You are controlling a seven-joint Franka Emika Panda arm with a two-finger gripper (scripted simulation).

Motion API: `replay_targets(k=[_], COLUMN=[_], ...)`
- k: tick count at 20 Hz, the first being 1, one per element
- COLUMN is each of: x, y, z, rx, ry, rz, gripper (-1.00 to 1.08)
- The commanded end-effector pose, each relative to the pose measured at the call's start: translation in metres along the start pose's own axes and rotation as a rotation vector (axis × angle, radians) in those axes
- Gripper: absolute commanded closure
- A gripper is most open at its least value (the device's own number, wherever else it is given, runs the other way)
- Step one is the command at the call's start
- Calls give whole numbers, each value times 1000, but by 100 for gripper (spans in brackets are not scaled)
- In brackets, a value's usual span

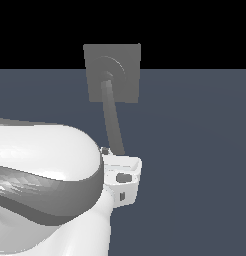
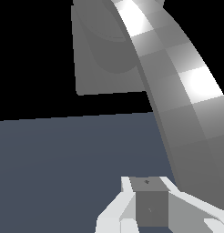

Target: Turn on the faucet by rotating a designated handle.

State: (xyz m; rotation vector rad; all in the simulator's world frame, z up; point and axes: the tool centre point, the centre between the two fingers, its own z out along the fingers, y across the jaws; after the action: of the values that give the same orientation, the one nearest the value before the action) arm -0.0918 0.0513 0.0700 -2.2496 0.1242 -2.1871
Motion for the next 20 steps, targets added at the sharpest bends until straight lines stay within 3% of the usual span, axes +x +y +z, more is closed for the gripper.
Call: replay_targets(k=[1,10,11,20], x=[16,19,-3,24], y=[29,61,47,73], z=[4,3,-1,-2], rx=[-34,-35,-21,-24], ry=[31,31,-9,0], rz=[-11,-11,1,-2], gripper=[108,108,108,108])
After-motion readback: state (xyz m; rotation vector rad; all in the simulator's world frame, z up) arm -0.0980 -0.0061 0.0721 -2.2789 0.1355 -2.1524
